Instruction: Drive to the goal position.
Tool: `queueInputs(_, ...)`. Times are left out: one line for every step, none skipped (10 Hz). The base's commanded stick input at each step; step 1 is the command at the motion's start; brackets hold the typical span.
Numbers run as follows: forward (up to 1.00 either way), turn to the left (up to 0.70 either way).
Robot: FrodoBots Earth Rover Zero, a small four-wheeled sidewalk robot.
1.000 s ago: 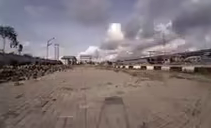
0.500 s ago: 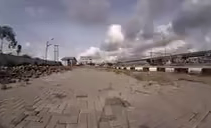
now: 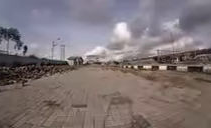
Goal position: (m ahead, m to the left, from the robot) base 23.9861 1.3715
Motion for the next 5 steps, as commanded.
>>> queueInputs(1.0, 0.21)
queueInputs(1.0, 0.05)
queueInputs(1.0, 0.0)
queueInputs(1.0, 0.0)
queueInputs(1.0, 0.0)
